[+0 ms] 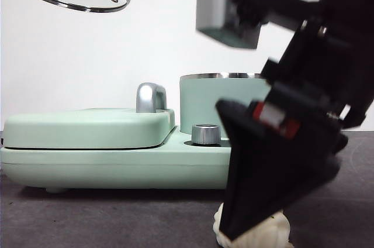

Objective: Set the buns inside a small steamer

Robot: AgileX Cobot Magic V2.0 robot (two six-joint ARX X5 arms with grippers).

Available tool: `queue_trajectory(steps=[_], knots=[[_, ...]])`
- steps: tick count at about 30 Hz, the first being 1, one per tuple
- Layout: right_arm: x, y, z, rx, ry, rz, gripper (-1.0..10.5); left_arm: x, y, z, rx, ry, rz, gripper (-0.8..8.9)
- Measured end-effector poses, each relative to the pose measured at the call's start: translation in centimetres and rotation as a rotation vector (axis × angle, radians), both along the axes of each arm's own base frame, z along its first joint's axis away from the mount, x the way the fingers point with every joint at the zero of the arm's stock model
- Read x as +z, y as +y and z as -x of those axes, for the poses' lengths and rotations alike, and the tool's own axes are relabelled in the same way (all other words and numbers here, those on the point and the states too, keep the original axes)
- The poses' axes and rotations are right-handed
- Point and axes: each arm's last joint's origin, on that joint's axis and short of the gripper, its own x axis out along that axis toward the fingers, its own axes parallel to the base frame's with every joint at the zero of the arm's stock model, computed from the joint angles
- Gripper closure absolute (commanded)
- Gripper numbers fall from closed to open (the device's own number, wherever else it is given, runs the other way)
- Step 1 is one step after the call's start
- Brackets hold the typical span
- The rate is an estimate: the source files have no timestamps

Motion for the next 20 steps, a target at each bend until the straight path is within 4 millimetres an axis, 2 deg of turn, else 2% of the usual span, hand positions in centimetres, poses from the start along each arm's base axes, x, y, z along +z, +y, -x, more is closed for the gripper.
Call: queue_trajectory(steps=[4,6,8,11,15,20], knots=[[-0.8,0.3,-0.2,-0.014,0.026,0.024,7.0,0.0,0.0,0.0,0.0,0.0,0.0,8.03],[-0.5,0.2,-0.1,-0.025,0.041,0.004,7.0,0.0,0.0,0.0,0.0,0.0,0.0,8.03],[0.6,-0.3,0.3,-0.046,0.047,-0.019,7.0,0.0,0.0,0.0,0.0,-0.001,0.0,8.03],[4.0,-1.1,0.7,-0.09,0.053,-0.053,7.0,0.0,0.0,0.0,0.0,0.0,0.0,8.03],[10.7,-2.4,-0.1,-0.212,0.032,-0.124,7.0,0.0,0.0,0.0,0.0,0.0,0.0,8.03],[15.5,-3.4,-2.0,-0.304,0.019,-0.174,7.0,0.0,0.0,0.0,0.0,0.0,0.0,8.03]])
